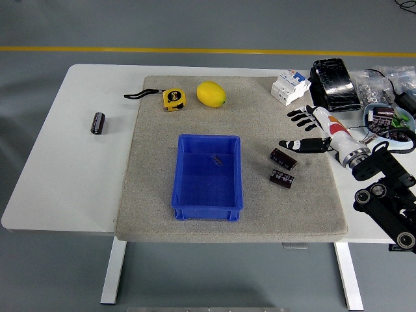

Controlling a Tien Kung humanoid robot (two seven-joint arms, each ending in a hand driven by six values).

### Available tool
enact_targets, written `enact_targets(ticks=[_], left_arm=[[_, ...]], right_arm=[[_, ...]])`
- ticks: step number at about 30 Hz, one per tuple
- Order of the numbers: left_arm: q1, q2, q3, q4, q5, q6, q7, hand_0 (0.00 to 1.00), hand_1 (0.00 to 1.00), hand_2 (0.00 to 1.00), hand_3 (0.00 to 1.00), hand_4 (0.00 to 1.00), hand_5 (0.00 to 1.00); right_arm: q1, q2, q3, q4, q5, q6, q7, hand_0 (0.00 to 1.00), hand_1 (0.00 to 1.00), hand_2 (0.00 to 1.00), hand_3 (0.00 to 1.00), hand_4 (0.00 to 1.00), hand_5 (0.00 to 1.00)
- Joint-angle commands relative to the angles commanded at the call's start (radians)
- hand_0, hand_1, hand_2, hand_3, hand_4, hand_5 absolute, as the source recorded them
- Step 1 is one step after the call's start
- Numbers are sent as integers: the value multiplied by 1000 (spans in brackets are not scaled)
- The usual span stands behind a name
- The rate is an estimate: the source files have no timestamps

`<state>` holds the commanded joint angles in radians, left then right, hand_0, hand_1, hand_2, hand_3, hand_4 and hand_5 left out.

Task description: Pick up the battery,place it into the box

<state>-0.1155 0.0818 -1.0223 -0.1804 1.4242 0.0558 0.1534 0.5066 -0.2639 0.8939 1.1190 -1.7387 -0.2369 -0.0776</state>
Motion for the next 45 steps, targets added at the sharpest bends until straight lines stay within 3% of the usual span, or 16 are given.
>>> enact_targets(ticks=[5,9,22,23,28,29,45], left_arm=[[0,2,-8,0,10,-1,2,624,579,626,705,722,724],[1,5,-14,-1,20,-2,4,624,579,626,705,722,724],[0,9,-39,-3,55,-4,13,616,575,619,700,722,721],[0,9,-40,-3,57,-4,13,615,576,619,701,723,721],[-3,9,-44,-3,64,-4,13,615,576,619,701,723,721],[-4,10,-43,-3,63,-4,12,613,574,619,700,725,718],[-16,10,-13,-3,31,-4,7,609,572,616,699,727,719]], right_arm=[[9,6,-26,1,-112,8,-42,515,525,511,511,932,223],[12,5,-53,12,-131,15,-70,515,525,511,511,932,223],[21,28,-108,-1,-126,22,-124,531,536,520,537,953,267],[22,30,-110,-4,-123,22,-126,566,559,546,590,968,277],[23,38,-128,-12,-121,19,-146,566,559,546,590,968,277],[24,40,-128,-13,-123,18,-149,589,569,570,627,991,304],[45,62,-133,-67,-134,18,-175,587,566,568,613,989,321]])
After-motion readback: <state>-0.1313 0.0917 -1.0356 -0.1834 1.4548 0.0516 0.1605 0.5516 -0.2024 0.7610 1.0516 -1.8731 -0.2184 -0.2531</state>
